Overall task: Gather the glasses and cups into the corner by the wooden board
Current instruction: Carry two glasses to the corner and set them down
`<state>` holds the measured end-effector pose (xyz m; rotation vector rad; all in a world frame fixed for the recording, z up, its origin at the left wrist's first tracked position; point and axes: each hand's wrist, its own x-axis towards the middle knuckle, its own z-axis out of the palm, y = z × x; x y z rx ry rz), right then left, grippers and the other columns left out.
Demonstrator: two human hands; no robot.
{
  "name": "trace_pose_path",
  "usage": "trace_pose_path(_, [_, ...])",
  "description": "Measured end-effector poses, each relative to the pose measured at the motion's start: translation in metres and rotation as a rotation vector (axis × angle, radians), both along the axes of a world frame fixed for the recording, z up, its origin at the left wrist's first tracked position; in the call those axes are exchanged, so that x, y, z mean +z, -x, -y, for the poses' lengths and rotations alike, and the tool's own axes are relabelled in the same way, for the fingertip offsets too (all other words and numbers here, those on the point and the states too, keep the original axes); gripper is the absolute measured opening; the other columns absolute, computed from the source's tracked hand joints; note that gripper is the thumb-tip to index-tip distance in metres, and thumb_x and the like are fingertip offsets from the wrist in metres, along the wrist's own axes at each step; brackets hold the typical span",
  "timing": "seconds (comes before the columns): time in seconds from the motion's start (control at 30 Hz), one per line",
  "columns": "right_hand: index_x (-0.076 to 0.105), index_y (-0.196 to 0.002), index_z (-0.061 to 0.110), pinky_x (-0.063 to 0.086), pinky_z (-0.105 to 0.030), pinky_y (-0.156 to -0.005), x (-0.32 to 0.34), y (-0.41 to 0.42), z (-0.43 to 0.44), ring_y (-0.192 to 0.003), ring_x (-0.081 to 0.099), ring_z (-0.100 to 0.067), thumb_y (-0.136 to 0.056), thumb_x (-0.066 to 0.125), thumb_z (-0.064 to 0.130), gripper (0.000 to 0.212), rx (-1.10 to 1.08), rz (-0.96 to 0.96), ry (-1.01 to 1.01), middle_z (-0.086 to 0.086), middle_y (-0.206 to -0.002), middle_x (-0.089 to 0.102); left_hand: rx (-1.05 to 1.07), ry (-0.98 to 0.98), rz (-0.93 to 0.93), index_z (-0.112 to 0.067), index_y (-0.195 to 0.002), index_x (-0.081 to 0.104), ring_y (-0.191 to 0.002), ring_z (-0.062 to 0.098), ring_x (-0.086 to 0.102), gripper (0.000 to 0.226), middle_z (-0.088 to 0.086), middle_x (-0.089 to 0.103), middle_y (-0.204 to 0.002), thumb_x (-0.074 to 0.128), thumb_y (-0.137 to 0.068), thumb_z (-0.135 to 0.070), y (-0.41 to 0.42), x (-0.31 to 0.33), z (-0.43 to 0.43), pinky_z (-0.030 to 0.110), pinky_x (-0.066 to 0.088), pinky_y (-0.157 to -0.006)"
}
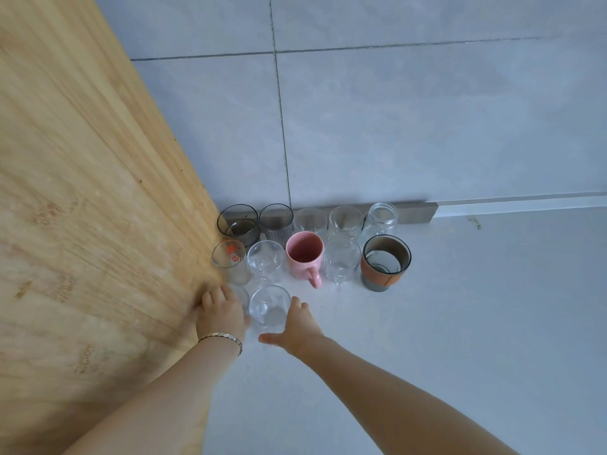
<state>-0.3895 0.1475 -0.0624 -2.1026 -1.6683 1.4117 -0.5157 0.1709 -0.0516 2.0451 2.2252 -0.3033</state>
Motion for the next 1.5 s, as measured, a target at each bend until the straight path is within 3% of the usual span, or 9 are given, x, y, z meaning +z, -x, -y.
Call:
trace_pose_path(0.07, [0.029,-0.138,0.005,0.045,-0.033,-0.096,0.004,-0.013,0.007,-0.121,0.049,-0.025,-0.08,0.07,0.032,0.076,0.088,0.009,0.04,-0.012,-0.137,0.041,-0.063,0.015,-0.05,0.008,-0.113,0.056,-0.09,0.034,0.063,0.083,0.019,0.061,-0.102,0.09,-0.047,-0.028,-0.005,0.008,0.003,0.037,0.056,-0.071])
trace_pose_path(0.2, [0.045,-0.133,0.017,0.048,-0.034,-0.097,0.01,-0.074,0.031,-0.119,0.054,-0.023,-0.086,0.06,0.033,0.051,0.038,0.028,0.038,-0.005,-0.136,0.05,-0.322,-0.067,0.028,-0.005,-0.111,0.061,-0.069,0.036,0.067,0.067,0.017,0.064,-0.096,0.081,-0.048,0.004,-0.039,0.03,0.011,0.036,0.055,-0.055])
trace_pose_path(0.37, [0.05,-0.129,0.019,0.046,-0.029,-0.094,0.024,-0.195,0.09,-0.104,0.06,-0.019,-0.088,0.055,0.031,0.043,-0.088,0.097,0.085,-0.002,-0.131,0.055,-0.429,0.306,0.187,-0.017,-0.12,0.053,-0.115,0.025,0.056,0.032,0.004,0.058,-0.127,0.045,-0.089,-0.018,-0.147,0.043,0.045,0.031,0.046,-0.096])
trace_pose_path(0.5, [0.048,-0.131,0.02,0.043,-0.029,-0.097,0.035,-0.312,0.171,-0.113,0.055,-0.017,-0.089,0.053,0.032,0.044,-0.172,0.206,0.13,0.0,-0.133,0.054,-0.537,0.464,0.23,-0.023,-0.096,0.056,-0.103,0.023,0.057,0.013,0.004,0.061,-0.117,0.047,-0.087,-0.02,-0.267,0.037,0.089,0.03,0.047,-0.093])
trace_pose_path(0.63, [0.048,-0.131,0.02,0.044,-0.03,-0.096,0.05,-0.43,0.267,-0.108,0.057,-0.019,-0.089,0.052,0.032,0.044,-0.285,0.288,0.173,-0.002,-0.133,0.052,-0.623,0.477,0.274,-0.026,-0.069,0.042,-0.08,0.023,0.044,0.02,0.001,0.046,-0.089,0.045,-0.085,-0.015,-0.396,0.038,0.157,0.025,0.038,-0.066])
trace_pose_path(0.83, [0.046,-0.133,0.014,0.039,-0.028,-0.099,0.082,-0.585,0.403,-0.127,0.047,-0.022,-0.093,0.049,0.027,0.043,-0.451,0.387,0.155,-0.005,-0.139,0.048,-0.845,0.473,0.33,-0.022,-0.084,0.051,-0.085,0.021,0.051,0.007,-0.001,0.053,-0.093,0.046,-0.086,-0.018,-0.573,0.053,0.261,0.029,0.048,-0.085])
trace_pose_path(1.07, [0.058,-0.118,0.004,0.045,-0.031,-0.083,0.1,-0.71,0.503,-0.114,0.056,-0.029,-0.091,0.045,0.021,0.034,-0.675,0.445,0.163,-0.013,-0.125,0.058,-0.995,0.484,0.32,-0.013,-0.109,0.061,-0.107,0.024,0.06,0.027,0.004,0.063,-0.118,0.046,-0.088,-0.02,-0.719,0.07,0.338,0.03,0.047,-0.092])
trace_pose_path(1.37, [0.055,-0.124,0.015,0.047,-0.031,-0.095,0.077,-0.85,0.542,-0.113,0.058,-0.025,-0.089,0.055,0.027,0.037,-0.883,0.418,0.16,-0.007,-0.123,0.06,-1.083,0.525,0.268,-0.024,-0.087,0.052,-0.089,0.022,0.056,0.008,0.001,0.061,-0.101,0.045,-0.085,-0.019,-0.864,0.057,0.344,0.03,0.05,-0.089])
trace_pose_path(1.5, [0.055,-0.123,0.019,0.045,-0.027,-0.091,0.078,-0.917,0.542,-0.112,0.058,-0.021,-0.089,0.053,0.029,0.035,-0.931,0.454,0.169,-0.003,-0.124,0.06,-1.106,0.527,0.269,-0.02,-0.095,0.057,-0.088,0.021,0.054,0.015,0.006,0.065,-0.115,0.045,-0.087,-0.017,-0.931,0.06,0.328,0.029,0.049,-0.09])
